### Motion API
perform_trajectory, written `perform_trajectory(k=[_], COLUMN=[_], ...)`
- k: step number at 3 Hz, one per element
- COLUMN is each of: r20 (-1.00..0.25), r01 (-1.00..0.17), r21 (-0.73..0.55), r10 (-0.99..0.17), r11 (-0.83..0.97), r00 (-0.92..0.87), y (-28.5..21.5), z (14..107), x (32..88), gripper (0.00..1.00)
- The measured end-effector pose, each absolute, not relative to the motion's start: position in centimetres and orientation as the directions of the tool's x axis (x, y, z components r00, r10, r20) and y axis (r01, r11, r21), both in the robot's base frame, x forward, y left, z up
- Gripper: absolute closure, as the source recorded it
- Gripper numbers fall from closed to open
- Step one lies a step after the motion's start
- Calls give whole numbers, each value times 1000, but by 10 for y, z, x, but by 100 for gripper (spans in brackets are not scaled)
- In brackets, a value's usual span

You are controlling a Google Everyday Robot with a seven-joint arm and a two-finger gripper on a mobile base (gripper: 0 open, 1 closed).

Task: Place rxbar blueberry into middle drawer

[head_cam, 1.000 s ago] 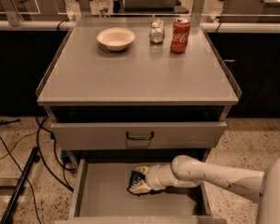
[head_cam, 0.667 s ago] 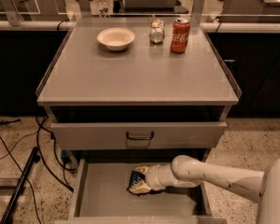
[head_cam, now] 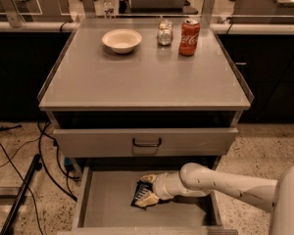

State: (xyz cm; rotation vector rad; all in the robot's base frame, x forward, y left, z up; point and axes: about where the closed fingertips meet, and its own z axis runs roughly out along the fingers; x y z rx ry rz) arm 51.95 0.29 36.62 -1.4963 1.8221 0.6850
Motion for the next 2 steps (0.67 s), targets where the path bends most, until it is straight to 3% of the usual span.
perform_trajectory(k=[2], r20=[-772], r01=[-979], r21=[-18], r10=[-625], r11=[203], r00=[-115], y=[3], z=[366], x=[519], gripper=[0])
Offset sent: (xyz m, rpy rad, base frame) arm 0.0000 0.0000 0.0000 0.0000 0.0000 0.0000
